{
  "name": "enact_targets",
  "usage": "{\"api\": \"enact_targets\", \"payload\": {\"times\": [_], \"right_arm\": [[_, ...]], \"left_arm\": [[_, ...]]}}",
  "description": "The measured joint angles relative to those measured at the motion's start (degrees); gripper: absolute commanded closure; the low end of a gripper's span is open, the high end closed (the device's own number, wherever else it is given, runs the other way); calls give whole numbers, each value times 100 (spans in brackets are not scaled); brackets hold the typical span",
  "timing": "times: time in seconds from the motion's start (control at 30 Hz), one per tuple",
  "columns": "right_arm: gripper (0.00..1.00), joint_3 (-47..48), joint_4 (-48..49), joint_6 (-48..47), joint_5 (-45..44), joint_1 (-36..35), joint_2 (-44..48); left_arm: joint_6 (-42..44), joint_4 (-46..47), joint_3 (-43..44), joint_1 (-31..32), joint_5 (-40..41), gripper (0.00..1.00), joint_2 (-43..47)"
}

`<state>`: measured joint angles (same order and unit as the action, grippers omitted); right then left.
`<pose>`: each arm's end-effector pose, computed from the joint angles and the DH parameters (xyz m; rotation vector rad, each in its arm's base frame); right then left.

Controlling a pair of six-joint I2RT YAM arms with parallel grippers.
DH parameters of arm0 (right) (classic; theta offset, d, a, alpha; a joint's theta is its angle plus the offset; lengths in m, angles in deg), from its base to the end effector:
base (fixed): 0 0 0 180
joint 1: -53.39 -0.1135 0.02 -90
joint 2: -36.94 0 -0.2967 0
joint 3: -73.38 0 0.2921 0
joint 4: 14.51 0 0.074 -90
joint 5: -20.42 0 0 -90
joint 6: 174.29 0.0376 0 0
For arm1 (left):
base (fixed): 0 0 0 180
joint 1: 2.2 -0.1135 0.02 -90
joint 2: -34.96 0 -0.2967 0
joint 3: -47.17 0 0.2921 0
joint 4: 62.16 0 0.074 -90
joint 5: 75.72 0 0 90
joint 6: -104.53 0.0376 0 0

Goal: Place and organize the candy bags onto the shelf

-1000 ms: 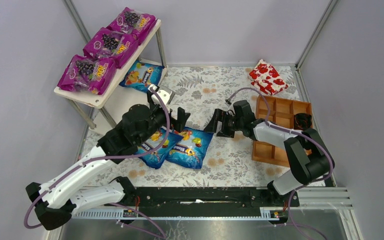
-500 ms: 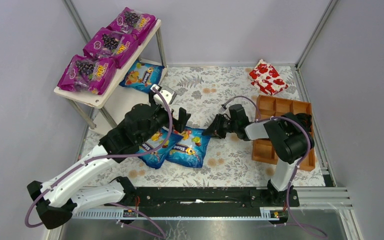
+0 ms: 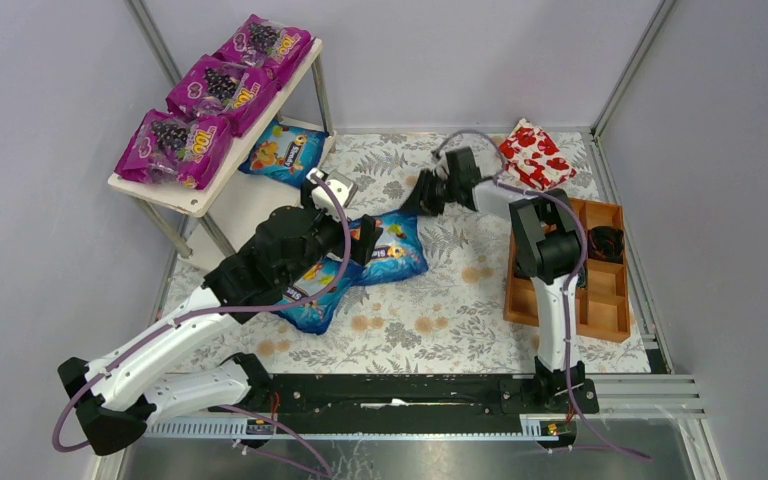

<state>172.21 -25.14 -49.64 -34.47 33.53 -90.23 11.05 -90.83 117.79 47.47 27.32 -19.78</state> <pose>0.4985 0.2030 0.1454 -0.0495 2.3805 1.1767 0.1602 -0.1756 0.4112 0.5563 1.7242 -0.4601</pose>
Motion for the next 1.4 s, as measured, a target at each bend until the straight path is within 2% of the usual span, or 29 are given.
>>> {"api": "enact_targets", "payload": {"times": [0.07,0.13,0.3,0.47,0.57,0.73,0.87,1.03,1.13,1.27,1.33,1.4], "right_arm": [[17,422,-258,-208,-195,61,-31],[9,409,-385,-367,-417,116,188],[1,-826,-533,-514,-796,116,1279],[0,-2741,-286,-225,-901,111,2564],[0,-3827,291,273,-811,101,3080],[1,-4586,1495,1025,-734,-173,3180],[10,-4666,2308,1432,-918,-533,2970],[42,-4712,3440,2044,-1185,-601,2413],[51,-4752,4079,2424,-1335,-601,2048],[69,-4638,4413,2618,-1521,-566,1755],[75,-4334,4428,2618,-1565,-529,1552],[73,-3882,4424,2577,-1563,-459,1268]], "left_arm": [[0,-2,0,0,28,1,-2],[2,-2,0,0,50,1,-2],[0,-2,0,0,87,1,-2],[0,-2,0,0,90,1,-2],[0,-2,0,0,109,1,-2],[0,-2,0,0,175,1,-2],[0,-4,0,0,192,1,-28],[0,-4,0,0,212,1,-85],[0,-9,0,0,216,1,-105],[2,-2,0,0,229,1,-170],[4,-2,0,0,262,1,-225],[7,4,0,0,332,1,-323]]}}
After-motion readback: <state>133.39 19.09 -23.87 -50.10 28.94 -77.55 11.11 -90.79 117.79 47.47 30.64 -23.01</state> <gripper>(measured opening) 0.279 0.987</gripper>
